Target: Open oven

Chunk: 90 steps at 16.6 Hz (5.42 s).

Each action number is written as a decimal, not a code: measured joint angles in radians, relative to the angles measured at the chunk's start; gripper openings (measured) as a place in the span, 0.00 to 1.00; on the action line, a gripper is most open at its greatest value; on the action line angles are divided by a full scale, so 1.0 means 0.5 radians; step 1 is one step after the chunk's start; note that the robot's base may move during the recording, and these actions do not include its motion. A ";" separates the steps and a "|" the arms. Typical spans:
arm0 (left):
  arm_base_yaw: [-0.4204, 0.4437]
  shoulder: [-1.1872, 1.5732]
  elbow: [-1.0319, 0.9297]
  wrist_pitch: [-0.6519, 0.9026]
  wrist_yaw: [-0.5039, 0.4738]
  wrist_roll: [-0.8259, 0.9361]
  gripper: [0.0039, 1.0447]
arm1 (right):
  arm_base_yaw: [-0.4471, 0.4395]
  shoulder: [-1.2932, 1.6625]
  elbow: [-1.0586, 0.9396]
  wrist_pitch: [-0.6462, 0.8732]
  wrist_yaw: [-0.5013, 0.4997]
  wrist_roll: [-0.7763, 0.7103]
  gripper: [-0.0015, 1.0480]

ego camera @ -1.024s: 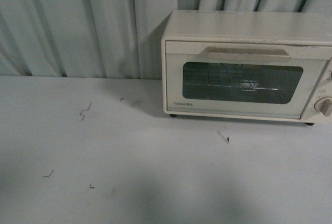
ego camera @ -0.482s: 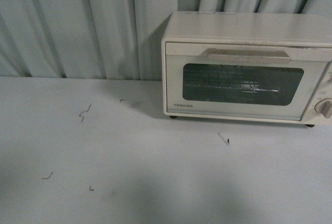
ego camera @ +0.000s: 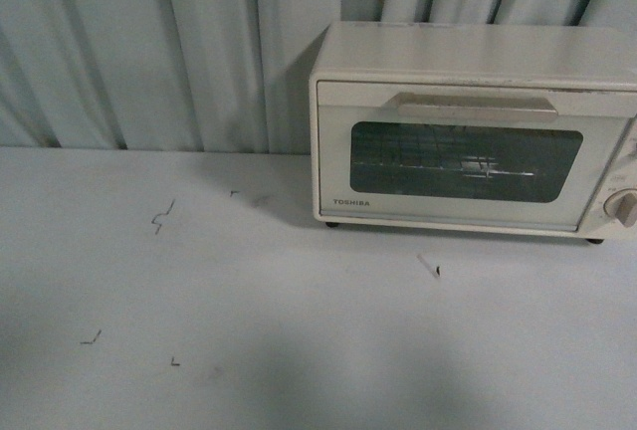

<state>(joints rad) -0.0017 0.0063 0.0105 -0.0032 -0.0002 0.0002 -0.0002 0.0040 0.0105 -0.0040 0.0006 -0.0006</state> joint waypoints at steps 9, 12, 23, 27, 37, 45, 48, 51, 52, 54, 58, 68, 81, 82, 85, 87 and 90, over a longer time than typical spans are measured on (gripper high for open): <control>-0.462 0.375 0.108 0.354 -0.362 0.035 0.94 | 0.000 0.000 0.000 0.000 -0.001 0.000 0.94; -1.252 1.103 0.386 0.654 -0.925 -0.016 0.94 | 0.000 0.000 0.000 0.000 -0.001 0.000 0.94; -2.061 3.174 1.016 0.838 -1.464 -1.044 0.94 | 0.000 0.003 0.001 0.001 -0.008 -0.001 0.94; -2.122 3.457 1.193 0.871 -1.503 -1.191 0.94 | 0.001 0.000 0.001 0.001 -0.005 0.000 0.94; -1.697 4.037 1.349 1.572 -1.331 -0.934 0.94 | 0.000 0.000 0.001 0.001 -0.003 0.000 0.94; -1.285 4.246 1.356 1.820 -0.668 -0.973 0.94 | 0.000 0.000 0.001 0.001 -0.002 0.000 0.94; -1.202 4.246 1.349 1.909 -0.488 -1.029 0.94 | 0.000 0.000 0.001 0.001 -0.002 0.000 0.94; -1.078 4.282 1.328 2.109 -0.407 -1.225 0.94 | 0.000 0.000 0.001 0.000 -0.002 0.000 0.94; -1.076 4.314 1.328 2.106 -0.425 -1.312 0.94 | 0.000 0.000 0.001 0.000 -0.002 0.000 0.94; -1.176 4.367 1.368 1.977 -0.500 -1.515 0.94 | 0.000 0.000 0.001 0.001 -0.002 0.000 0.94; -1.316 4.418 1.445 1.879 -0.609 -1.743 0.94 | 0.000 0.000 0.001 0.001 -0.002 0.000 0.94; -1.170 4.520 1.579 1.930 -0.563 -1.794 0.94 | 0.000 0.000 0.001 0.000 -0.002 0.000 0.94; -1.183 4.527 1.759 1.833 -0.525 -1.946 0.94 | 0.000 0.000 0.001 0.001 -0.002 0.000 0.94; -1.184 4.527 1.760 1.828 -0.549 -1.961 0.94 | 0.000 0.000 0.001 0.001 -0.002 0.000 0.94; -1.209 4.553 1.769 1.814 -0.570 -1.976 0.94 | 0.000 0.000 0.001 0.000 -0.002 0.000 0.94; -1.226 4.553 1.785 1.762 -0.593 -1.975 0.94 | 0.000 0.000 0.001 0.001 -0.002 0.000 0.94; -1.233 4.555 1.815 1.746 -0.606 -1.965 0.94 | 0.000 0.000 0.001 0.001 -0.002 0.000 0.94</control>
<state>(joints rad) -0.6182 2.2837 0.9180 0.8696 -0.3031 -0.9821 -0.0002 0.0040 0.0109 -0.0036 -0.0002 -0.0006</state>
